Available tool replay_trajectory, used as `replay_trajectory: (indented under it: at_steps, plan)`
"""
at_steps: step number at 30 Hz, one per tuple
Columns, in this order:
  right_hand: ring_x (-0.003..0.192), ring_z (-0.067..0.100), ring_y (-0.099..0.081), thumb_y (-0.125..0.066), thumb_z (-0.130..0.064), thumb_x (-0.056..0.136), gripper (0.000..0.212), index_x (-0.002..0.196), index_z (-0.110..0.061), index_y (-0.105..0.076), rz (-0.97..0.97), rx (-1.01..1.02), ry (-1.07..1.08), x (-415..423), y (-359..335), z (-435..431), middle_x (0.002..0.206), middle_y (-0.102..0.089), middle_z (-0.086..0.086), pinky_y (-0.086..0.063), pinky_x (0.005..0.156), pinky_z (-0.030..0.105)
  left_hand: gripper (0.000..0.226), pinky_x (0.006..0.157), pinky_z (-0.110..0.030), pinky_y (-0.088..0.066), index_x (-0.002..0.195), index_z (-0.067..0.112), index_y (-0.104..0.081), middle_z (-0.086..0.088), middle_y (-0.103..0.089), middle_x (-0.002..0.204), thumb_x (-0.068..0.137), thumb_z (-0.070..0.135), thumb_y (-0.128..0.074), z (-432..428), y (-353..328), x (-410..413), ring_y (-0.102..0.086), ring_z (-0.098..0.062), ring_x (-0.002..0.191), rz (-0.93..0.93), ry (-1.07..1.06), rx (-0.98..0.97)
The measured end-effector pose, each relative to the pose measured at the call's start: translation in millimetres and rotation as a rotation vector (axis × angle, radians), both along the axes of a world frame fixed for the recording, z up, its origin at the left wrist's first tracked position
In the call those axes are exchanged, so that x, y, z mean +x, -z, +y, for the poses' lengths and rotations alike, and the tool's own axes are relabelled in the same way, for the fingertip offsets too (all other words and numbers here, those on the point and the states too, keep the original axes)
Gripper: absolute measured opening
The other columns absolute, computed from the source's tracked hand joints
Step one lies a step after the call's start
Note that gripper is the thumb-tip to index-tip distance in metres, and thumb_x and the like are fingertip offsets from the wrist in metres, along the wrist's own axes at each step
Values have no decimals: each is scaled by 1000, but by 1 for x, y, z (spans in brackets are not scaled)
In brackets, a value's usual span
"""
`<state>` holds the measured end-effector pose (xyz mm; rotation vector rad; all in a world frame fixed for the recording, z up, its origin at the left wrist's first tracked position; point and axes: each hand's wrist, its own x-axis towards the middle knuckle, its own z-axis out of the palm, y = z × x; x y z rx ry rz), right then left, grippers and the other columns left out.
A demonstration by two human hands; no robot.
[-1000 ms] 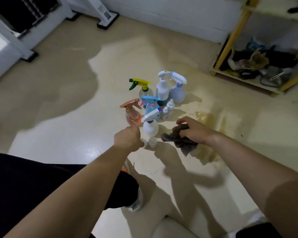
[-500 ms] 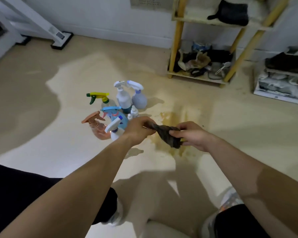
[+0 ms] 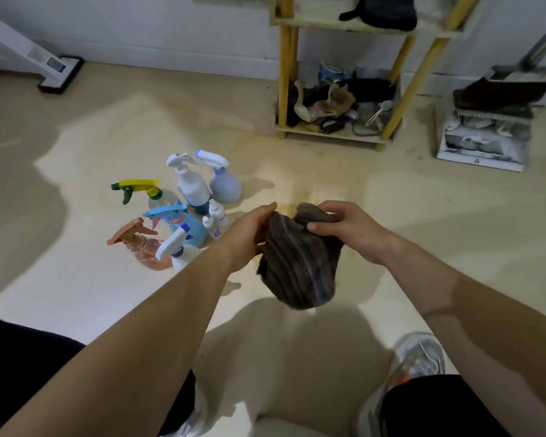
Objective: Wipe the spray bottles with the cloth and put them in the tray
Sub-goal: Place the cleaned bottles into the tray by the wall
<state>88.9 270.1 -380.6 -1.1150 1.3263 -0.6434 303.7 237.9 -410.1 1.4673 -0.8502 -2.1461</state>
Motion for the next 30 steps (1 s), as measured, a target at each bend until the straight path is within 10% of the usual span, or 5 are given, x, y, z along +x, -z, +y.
replay_trajectory:
  at_steps: [9,15,21,26,30]
  plan:
    - [65,8,-58,-75,-44,86,26,74,-21,-73,504,213,-476,-23,3,7,60,-62,-13,-42,65,25,21,85,-30,-55,109,13,-72,-8,-72,97,92,3,-65,-1,0,17,-67,-19,92,-227,573,-61]
    - [92,17,-66,-75,-26,89,2,88,-25,-76,345,390,-501,-20,17,18,87,-72,-8,-50,79,27,26,87,-38,-59,105,13,-78,-13,-70,97,94,3,-57,4,-1,18,-63,-24,87,-385,916,34]
    - [101,16,-62,-67,-21,94,18,110,-20,-74,516,184,-351,-16,39,-19,103,-69,-4,-41,87,24,17,73,-32,-55,103,16,-73,-6,-70,98,96,15,-58,-14,14,9,-62,-19,82,-607,613,-265]
    - [122,32,-54,-50,-32,99,47,145,-22,-49,861,-61,30,-9,109,-48,136,-54,11,-46,100,38,35,106,-40,-47,135,23,-57,-2,-62,131,102,30,-50,-31,58,-8,-61,-28,112,-759,134,-330]
    - [146,36,-26,-39,-46,102,60,157,-28,-24,980,-100,-343,23,186,-9,163,-21,10,-33,114,46,16,100,-38,-49,102,25,-71,-1,-72,116,95,25,-56,-19,101,-2,-63,-24,108,-808,172,-347]
